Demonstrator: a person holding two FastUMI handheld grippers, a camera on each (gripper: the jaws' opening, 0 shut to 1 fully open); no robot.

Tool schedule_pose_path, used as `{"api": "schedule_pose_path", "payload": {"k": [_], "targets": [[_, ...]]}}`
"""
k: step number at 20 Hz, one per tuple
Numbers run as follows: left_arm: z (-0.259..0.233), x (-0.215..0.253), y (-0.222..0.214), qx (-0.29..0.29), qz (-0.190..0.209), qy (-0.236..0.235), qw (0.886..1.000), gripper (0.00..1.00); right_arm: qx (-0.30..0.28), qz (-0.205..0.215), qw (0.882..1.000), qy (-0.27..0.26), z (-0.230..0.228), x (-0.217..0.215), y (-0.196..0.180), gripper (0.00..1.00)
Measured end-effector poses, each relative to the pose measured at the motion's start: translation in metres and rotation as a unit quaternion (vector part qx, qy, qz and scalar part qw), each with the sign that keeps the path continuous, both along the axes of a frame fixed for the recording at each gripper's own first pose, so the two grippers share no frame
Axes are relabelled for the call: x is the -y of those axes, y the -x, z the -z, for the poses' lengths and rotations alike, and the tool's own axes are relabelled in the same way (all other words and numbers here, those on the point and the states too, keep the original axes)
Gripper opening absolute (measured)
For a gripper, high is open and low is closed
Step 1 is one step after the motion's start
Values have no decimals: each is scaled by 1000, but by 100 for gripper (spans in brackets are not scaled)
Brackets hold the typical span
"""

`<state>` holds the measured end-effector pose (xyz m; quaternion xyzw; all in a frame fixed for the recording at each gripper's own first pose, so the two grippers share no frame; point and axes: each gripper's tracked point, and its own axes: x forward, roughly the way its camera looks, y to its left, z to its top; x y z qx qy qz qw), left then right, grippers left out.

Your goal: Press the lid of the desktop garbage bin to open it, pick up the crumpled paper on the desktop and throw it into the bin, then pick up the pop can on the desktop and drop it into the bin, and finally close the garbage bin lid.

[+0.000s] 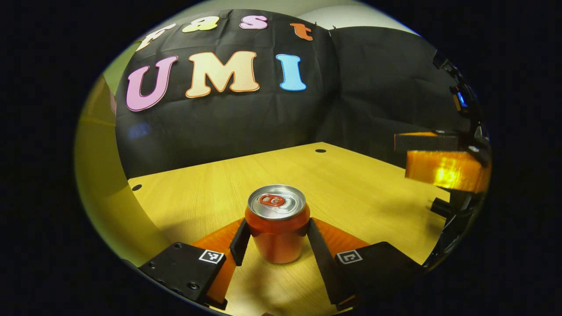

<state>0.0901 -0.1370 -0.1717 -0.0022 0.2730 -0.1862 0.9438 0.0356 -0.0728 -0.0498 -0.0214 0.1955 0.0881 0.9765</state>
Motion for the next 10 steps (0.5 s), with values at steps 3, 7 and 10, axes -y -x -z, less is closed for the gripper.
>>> {"api": "schedule_pose_path", "payload": {"k": [3,7,10], "targets": [[-32,5,-1,4,7,25,1000,78,4,7,1000,-2,-4,8,3,98],[-89,19,-5,26,29,60,997,78,4,22,1000,-9,-8,22,8,98],[-124,12,-17,54,24,37,998,77,1,28,1000,-11,-8,27,9,98]]}}
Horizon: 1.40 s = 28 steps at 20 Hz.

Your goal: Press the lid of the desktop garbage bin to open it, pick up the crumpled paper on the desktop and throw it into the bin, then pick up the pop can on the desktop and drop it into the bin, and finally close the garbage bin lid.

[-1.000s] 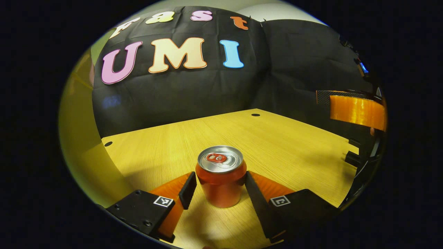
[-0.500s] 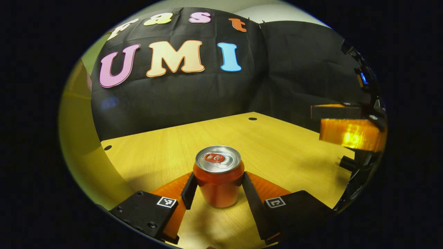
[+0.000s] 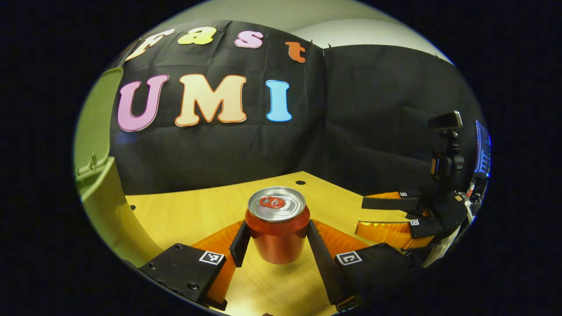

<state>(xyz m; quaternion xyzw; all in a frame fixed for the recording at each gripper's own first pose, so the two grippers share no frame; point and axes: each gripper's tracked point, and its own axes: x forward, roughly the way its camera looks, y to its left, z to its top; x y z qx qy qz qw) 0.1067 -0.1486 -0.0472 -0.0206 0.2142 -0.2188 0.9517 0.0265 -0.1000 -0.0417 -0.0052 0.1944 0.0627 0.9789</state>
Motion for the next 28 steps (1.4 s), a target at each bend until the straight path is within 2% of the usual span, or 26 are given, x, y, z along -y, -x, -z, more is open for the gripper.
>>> {"api": "schedule_pose_path", "payload": {"k": [5,13,18,21,24,28], "targets": [[-53,-19,-17,33,-20,-2,999,77,-7,-11,1000,-4,3,-5,0,98],[-128,-86,-28,82,-103,-28,991,77,-18,-14,1000,-11,9,-2,-2,98],[-163,-143,-21,105,-163,-47,980,76,-28,-12,999,-15,15,0,-3,98],[-175,-176,-16,110,-194,-55,973,77,-33,-14,999,-15,18,-1,-3,99],[-172,-214,-10,103,-232,-84,964,77,-35,-17,999,-14,18,-3,-3,99],[-151,-238,-4,69,-253,-99,960,77,-39,-17,999,-12,21,-2,-3,99]]}}
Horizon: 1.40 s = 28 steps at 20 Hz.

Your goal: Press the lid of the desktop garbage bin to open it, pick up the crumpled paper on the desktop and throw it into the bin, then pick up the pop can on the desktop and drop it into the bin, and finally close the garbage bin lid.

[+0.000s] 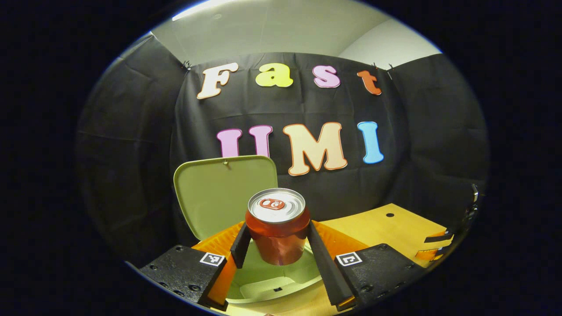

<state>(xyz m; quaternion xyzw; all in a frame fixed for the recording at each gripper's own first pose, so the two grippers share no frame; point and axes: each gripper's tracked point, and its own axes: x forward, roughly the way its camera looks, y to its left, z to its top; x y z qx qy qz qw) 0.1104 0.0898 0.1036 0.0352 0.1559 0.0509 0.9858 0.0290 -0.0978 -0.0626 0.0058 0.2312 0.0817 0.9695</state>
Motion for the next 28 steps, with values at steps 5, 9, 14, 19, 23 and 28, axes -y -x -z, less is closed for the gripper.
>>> {"api": "schedule_pose_path", "payload": {"k": [5,9,14,19,23,28], "targets": [[22,-21,-1,-29,-21,11,999,77,0,0,1000,1,0,1,1,99],[24,-33,-1,-34,-37,10,999,79,-5,1,1000,2,3,3,0,99],[7,-36,-5,-19,-45,-8,999,80,-12,-5,1000,6,8,-1,0,99],[-25,-25,-24,6,-39,-4,999,80,-10,-4,1000,1,4,1,3,99],[-53,-31,-45,30,-52,-16,998,83,-3,-2,1000,2,-3,3,6,99],[-94,-39,-73,69,-66,-23,995,79,2,3,1000,4,-9,10,8,99]]}}
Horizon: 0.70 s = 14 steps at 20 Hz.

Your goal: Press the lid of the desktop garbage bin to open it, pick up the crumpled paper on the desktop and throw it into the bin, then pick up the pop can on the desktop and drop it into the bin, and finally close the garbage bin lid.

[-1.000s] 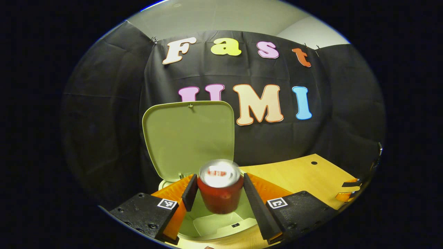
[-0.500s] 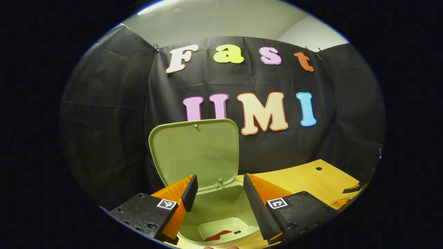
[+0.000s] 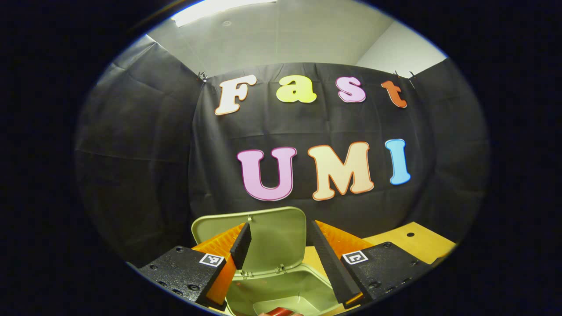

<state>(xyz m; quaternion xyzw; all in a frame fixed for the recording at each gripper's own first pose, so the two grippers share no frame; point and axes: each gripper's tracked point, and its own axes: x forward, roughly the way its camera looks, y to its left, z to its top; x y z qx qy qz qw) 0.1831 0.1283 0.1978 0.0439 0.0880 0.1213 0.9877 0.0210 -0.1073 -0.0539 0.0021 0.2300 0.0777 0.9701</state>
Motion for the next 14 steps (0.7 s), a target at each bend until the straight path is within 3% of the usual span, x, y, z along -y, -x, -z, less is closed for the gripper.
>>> {"api": "schedule_pose_path", "payload": {"k": [1,7,11,14], "targets": [[-9,-1,-7,7,-1,4,1000,86,1,2,1000,-1,0,2,1,99],[-39,-26,-37,13,-21,20,1000,82,11,6,1000,-2,-8,5,4,99],[-23,-45,-53,-21,-44,5,999,86,8,3,1000,-2,-5,4,4,99],[-10,-51,-58,-38,-51,11,998,82,4,0,1000,0,-2,4,2,99]]}}
